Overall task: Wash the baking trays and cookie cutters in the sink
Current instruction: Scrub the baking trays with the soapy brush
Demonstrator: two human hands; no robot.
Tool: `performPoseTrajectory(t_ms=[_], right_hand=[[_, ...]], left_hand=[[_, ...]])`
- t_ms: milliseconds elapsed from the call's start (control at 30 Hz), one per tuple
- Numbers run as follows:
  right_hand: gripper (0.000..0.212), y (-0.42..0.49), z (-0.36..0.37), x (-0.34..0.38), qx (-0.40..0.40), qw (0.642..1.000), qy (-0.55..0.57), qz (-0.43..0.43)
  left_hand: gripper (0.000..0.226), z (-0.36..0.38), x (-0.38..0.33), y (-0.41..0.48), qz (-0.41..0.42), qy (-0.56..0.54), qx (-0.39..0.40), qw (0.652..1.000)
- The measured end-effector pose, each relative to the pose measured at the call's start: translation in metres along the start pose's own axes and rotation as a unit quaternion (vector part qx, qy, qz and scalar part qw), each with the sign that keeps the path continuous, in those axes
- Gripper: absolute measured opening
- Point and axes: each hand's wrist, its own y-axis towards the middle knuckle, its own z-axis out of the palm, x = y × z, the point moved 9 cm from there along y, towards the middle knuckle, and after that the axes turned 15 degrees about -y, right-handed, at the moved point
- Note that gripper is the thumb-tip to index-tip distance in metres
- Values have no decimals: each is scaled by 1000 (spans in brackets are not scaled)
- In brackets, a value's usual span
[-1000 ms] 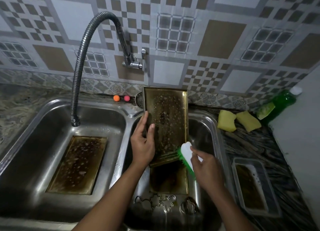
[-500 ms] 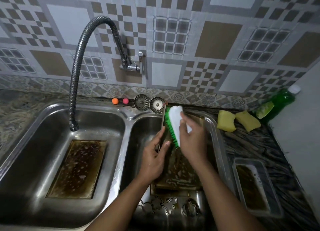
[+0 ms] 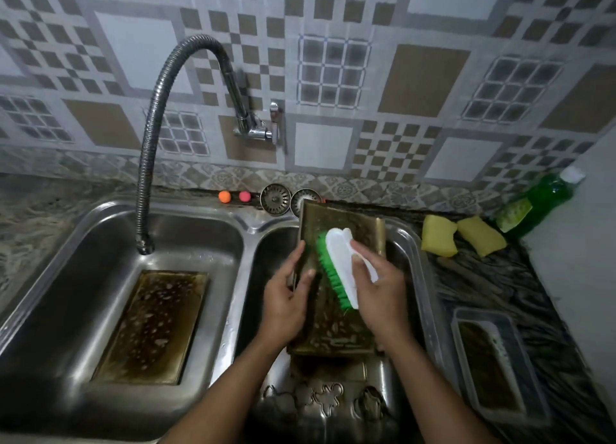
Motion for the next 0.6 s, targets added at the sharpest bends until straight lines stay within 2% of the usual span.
performPoseTrajectory(t_ms=[100, 167, 300, 400, 533, 600], right_hand=[[27, -8, -44, -12, -107, 994, 19, 19], [26, -9, -65, -27, -132, 991, 15, 32], [28, -10, -52, -58, -21, 997, -3, 73], [38, -19, -35, -67, 65, 994, 3, 93], [51, -34, -22, -71, 99, 984, 84, 124], [48, -37, -21, -70, 92, 983, 93, 128]], left_hand=[[52, -20, -8, 7, 22, 38, -31, 999], [55, -33, -8, 9, 32, 58, -42, 997], [64, -44, 0, 5, 14, 58, -34, 998], [68, -35, 7, 1, -20, 49, -18, 998], [73, -18, 28, -5, -100, 14, 17, 995], [79, -15, 33, -6, -107, 27, 23, 994]])
